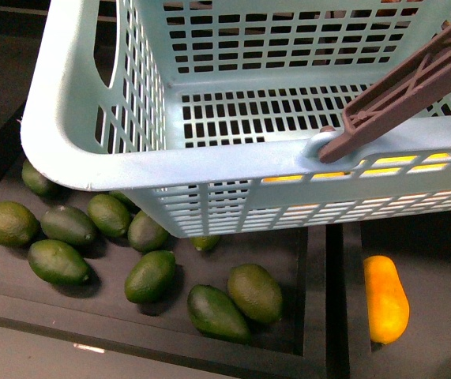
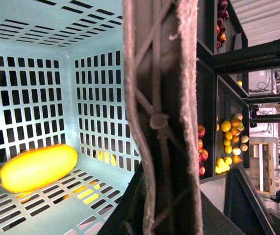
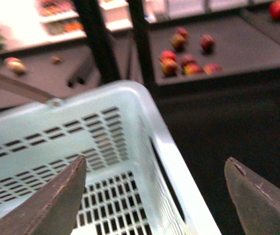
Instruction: Pick lemon and mango into basket
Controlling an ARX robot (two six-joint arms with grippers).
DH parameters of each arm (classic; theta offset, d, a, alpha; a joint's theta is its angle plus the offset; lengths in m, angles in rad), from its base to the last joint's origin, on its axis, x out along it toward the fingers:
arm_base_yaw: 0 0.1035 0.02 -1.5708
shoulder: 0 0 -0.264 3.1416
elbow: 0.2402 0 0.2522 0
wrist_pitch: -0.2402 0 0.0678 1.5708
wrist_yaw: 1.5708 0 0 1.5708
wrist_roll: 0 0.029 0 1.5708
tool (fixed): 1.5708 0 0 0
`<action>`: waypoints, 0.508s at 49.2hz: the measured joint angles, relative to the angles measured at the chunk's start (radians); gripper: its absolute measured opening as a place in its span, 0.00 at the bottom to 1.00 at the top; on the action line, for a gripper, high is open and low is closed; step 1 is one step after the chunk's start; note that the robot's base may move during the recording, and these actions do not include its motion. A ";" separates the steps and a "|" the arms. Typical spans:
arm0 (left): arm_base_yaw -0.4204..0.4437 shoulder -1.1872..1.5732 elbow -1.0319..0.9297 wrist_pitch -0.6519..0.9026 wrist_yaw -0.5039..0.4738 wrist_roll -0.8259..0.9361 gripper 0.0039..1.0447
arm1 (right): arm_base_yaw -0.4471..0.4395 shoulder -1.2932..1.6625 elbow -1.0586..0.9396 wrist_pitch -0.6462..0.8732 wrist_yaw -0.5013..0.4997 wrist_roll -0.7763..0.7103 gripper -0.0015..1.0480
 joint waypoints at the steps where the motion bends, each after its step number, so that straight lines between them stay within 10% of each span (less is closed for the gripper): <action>1: 0.000 0.000 0.000 0.000 0.000 -0.001 0.05 | -0.013 -0.023 -0.050 0.089 -0.060 -0.050 0.72; 21: 0.000 0.000 0.000 0.000 -0.004 0.001 0.05 | -0.120 -0.225 -0.379 0.276 -0.214 -0.206 0.03; 25: 0.000 0.000 0.000 0.000 -0.003 0.001 0.05 | -0.151 -0.268 -0.419 0.274 -0.258 -0.210 0.02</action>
